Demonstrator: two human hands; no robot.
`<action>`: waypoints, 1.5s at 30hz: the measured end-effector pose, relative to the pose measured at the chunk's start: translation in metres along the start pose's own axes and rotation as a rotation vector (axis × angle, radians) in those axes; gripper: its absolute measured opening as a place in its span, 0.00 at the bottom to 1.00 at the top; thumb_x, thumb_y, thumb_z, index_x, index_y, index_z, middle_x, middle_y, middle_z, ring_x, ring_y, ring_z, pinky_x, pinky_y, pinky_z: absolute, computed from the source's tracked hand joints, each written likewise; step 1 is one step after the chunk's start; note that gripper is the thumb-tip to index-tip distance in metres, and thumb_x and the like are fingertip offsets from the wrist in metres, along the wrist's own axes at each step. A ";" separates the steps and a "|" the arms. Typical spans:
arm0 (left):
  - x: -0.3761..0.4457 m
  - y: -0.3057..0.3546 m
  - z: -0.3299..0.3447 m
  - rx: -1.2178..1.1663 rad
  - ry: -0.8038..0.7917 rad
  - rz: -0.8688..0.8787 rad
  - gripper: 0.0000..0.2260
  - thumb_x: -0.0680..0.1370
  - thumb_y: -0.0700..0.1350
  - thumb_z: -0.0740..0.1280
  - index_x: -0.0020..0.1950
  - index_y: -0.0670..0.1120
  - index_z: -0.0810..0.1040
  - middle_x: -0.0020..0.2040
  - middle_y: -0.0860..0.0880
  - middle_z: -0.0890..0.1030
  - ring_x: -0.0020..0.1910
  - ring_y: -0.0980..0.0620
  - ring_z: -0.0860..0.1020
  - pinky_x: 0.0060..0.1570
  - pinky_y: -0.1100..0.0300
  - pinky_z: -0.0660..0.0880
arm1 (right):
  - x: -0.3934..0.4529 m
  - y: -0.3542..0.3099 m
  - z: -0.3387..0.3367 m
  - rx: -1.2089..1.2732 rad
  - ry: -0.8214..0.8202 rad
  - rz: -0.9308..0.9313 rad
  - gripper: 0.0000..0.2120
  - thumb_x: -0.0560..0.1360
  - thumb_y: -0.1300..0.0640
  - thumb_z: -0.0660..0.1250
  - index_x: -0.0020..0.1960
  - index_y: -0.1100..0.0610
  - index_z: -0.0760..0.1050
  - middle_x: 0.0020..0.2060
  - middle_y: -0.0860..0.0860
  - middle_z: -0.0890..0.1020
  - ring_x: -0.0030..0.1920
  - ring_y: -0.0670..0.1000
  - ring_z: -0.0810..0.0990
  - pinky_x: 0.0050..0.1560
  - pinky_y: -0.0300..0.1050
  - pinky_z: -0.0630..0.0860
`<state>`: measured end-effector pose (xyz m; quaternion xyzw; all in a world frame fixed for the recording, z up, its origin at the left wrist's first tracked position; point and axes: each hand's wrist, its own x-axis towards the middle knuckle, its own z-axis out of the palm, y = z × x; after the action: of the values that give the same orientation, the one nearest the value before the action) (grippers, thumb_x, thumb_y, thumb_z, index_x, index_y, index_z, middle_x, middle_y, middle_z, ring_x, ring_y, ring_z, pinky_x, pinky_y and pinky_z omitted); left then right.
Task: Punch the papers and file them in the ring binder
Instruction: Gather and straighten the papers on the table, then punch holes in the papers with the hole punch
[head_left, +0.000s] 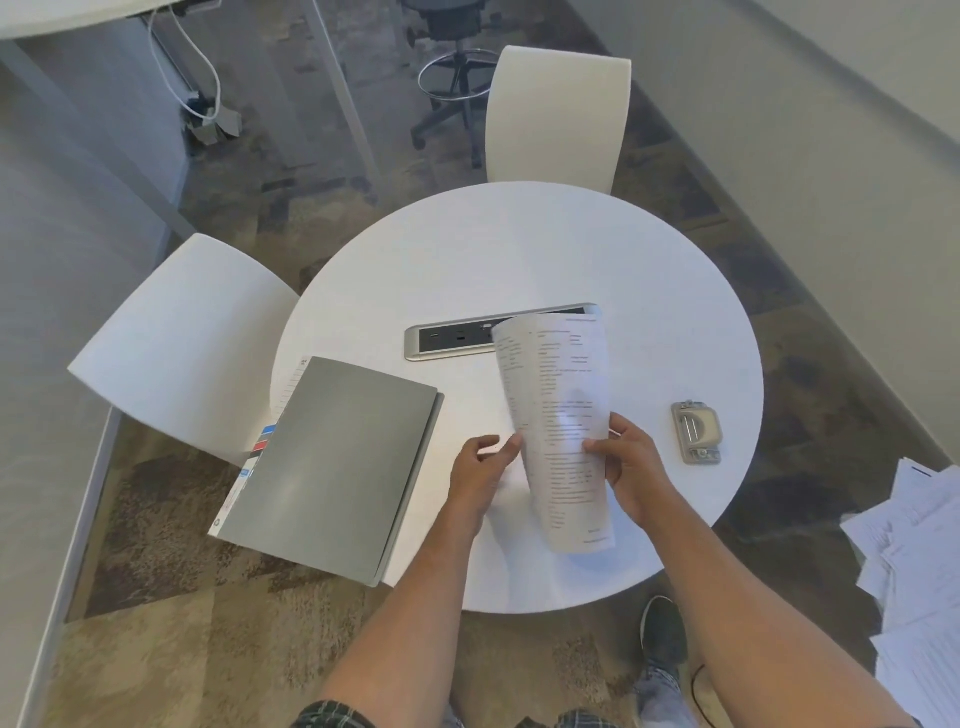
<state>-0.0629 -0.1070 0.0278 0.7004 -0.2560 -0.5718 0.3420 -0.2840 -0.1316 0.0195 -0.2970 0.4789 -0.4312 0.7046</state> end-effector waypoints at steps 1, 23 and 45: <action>0.001 -0.003 -0.003 -0.016 -0.032 -0.053 0.24 0.74 0.61 0.75 0.64 0.49 0.77 0.56 0.48 0.84 0.51 0.48 0.83 0.47 0.56 0.77 | 0.000 0.001 -0.003 0.032 -0.009 0.008 0.22 0.70 0.67 0.70 0.64 0.61 0.81 0.58 0.63 0.85 0.57 0.64 0.85 0.57 0.56 0.83; 0.016 -0.038 -0.008 -0.176 -0.121 -0.103 0.11 0.75 0.40 0.77 0.57 0.44 0.84 0.54 0.44 0.88 0.49 0.46 0.88 0.49 0.48 0.85 | 0.000 0.019 -0.039 -0.368 0.297 0.177 0.16 0.72 0.62 0.70 0.58 0.52 0.80 0.52 0.52 0.87 0.48 0.56 0.88 0.43 0.50 0.83; 0.027 -0.042 -0.017 0.351 0.266 -0.028 0.12 0.79 0.48 0.67 0.40 0.44 0.72 0.38 0.47 0.79 0.33 0.50 0.75 0.34 0.58 0.69 | 0.015 -0.016 -0.100 -0.884 0.792 0.022 0.22 0.84 0.51 0.65 0.77 0.54 0.71 0.72 0.54 0.78 0.70 0.61 0.76 0.71 0.60 0.73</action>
<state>-0.0421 -0.0973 -0.0200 0.8219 -0.2946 -0.4258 0.2376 -0.3798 -0.1531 -0.0101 -0.3738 0.8427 -0.2614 0.2861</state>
